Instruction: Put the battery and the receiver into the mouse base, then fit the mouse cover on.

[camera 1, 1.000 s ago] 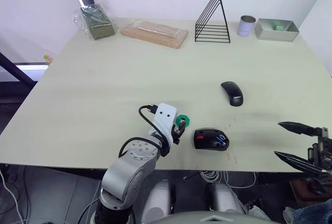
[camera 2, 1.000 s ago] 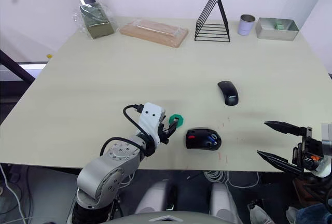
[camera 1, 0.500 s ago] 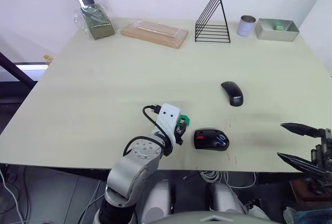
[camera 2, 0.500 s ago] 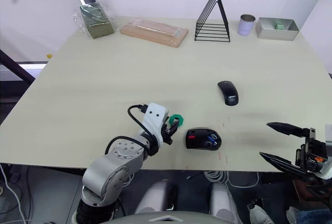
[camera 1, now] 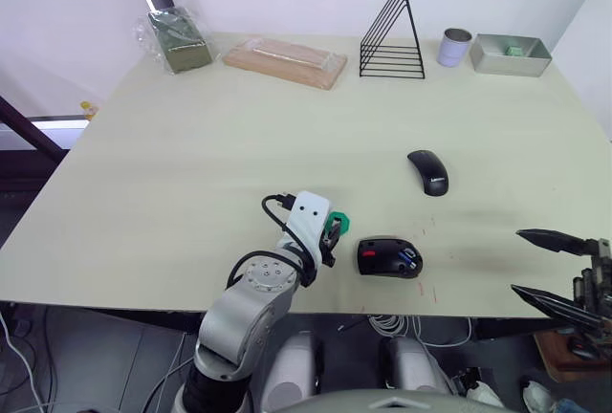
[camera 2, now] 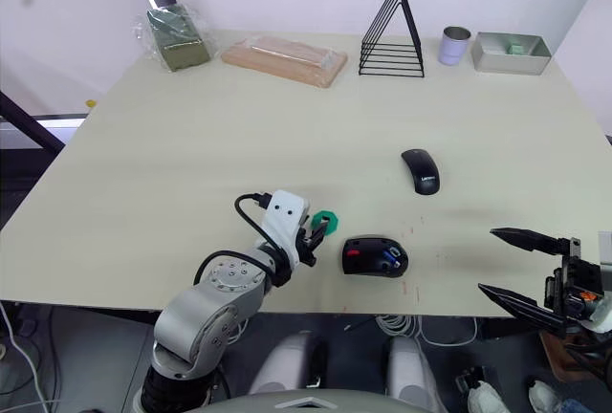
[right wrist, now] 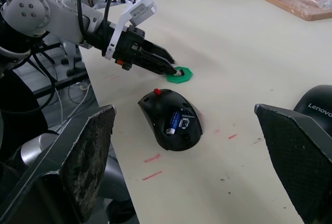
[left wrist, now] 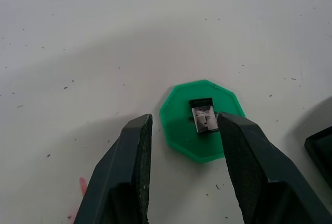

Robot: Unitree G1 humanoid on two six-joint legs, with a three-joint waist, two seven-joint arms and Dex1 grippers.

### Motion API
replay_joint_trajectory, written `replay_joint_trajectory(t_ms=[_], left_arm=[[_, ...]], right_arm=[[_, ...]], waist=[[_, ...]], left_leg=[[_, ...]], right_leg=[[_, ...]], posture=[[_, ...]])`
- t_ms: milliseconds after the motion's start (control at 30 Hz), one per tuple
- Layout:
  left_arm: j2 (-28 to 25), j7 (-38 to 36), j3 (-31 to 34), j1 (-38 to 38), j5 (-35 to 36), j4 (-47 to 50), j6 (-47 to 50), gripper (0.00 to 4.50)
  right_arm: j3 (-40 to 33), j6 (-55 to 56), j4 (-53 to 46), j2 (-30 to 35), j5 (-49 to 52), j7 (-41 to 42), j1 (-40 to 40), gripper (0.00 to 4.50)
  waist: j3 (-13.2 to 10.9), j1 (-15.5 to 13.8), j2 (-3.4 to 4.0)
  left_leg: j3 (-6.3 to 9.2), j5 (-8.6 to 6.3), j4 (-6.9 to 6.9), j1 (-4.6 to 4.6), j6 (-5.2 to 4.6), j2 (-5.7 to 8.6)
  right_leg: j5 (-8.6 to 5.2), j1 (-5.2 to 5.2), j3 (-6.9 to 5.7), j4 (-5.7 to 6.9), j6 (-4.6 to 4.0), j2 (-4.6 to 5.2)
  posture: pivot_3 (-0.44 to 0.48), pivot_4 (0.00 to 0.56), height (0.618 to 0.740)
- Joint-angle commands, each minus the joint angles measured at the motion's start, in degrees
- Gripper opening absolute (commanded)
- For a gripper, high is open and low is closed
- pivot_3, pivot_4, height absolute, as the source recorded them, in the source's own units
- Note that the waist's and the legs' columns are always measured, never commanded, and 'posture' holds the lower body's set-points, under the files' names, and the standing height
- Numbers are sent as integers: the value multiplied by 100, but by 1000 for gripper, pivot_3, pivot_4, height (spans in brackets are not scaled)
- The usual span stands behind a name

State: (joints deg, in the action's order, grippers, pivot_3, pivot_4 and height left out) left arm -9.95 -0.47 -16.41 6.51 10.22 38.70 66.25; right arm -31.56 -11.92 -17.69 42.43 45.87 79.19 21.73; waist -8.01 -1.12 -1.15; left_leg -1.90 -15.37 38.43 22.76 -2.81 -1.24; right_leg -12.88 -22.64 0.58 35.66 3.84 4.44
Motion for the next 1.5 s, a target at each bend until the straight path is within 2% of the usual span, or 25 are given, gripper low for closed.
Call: replay_joint_trajectory(t_ms=[33,633,1500], left_arm=[[24,-53,-131,92,-57,22,-41,2120],[3,-157,-226,178,-170,-27,-93,2120],[-129,-373,-83,63,-145,380,-17,2120]], right_arm=[[-123,65,-208,-23,72,-7,58,4500],[-124,42,-274,-33,88,-83,92,4500],[-84,-38,-382,-41,100,-142,136,4500]], waist=[[0,2,0],[0,3,0],[0,3,0]], left_leg=[[0,0,0,0,0,0],[1,0,0,0,0,0],[2,0,0,1,0,0]], right_leg=[[0,0,0,0,0,0],[0,0,-1,0,0,0],[0,-1,-1,0,0,1]], posture=[[0,150,740],[0,150,740],[0,150,740]])
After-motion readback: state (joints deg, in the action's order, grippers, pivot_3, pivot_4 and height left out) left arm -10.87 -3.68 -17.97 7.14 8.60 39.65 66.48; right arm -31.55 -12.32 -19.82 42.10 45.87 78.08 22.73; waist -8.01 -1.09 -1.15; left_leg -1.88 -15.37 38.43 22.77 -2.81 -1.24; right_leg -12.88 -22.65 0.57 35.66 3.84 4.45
